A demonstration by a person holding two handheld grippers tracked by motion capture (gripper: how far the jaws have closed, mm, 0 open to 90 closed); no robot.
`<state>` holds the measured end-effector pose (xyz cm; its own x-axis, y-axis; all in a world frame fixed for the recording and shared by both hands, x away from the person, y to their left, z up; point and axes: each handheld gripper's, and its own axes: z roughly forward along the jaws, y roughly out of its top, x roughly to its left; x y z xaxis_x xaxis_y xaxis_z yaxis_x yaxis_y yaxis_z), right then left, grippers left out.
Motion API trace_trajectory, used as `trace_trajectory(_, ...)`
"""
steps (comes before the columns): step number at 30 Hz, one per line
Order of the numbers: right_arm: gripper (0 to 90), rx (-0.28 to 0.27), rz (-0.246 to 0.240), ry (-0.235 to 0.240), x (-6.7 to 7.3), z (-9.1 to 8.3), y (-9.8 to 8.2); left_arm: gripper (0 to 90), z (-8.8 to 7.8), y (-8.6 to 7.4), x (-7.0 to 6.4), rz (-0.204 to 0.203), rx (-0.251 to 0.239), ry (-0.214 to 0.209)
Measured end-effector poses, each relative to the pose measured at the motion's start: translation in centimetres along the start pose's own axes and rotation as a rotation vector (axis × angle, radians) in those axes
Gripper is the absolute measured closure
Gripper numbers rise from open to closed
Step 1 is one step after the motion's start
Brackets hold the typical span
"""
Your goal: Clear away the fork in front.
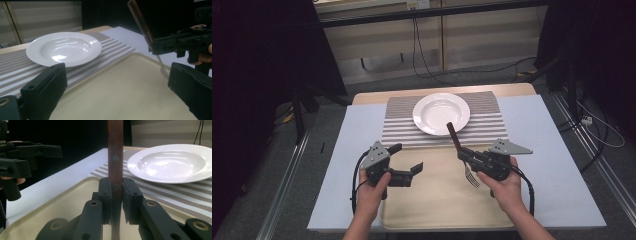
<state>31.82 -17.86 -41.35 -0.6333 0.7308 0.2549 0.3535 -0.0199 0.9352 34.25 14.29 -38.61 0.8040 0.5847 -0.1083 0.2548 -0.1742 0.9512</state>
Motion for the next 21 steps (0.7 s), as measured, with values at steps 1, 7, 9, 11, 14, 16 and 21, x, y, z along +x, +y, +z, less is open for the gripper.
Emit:
trace_trajectory(1,78.7,0.005,-0.002,0.009,0.1,0.1,0.0,2.4,0.2,0.1,-0.1,-0.004,-0.006,-0.005)
trace_trajectory(7,78.7,0.018,-0.017,0.020,0.6,0.6,-0.1,3.2,1.3,0.9,0.0,-0.036,-0.016,-0.004)
trace_trajectory(9,78.6,0.018,-0.019,0.024,0.8,0.7,-0.2,3.5,1.6,1.1,-0.1,-0.058,-0.025,-0.004)
trace_trajectory(11,78.7,0.021,-0.026,0.027,1.0,0.9,-0.3,4.8,2.0,1.2,-0.2,-0.053,-0.022,-0.024)
trace_trajectory(14,78.7,0.025,-0.038,0.031,1.4,1.2,-0.3,11.1,2.5,1.1,-0.3,-0.086,-0.023,-0.035)
trace_trajectory(16,78.7,0.028,-0.045,0.035,1.6,1.4,-0.3,17.3,3.0,1.1,-0.4,-0.107,-0.026,-0.046)
trace_trajectory(21,78.7,0.031,-0.062,0.041,2.2,1.7,-0.3,36.1,4.4,0.9,-1.1,-0.176,-0.034,-0.101)
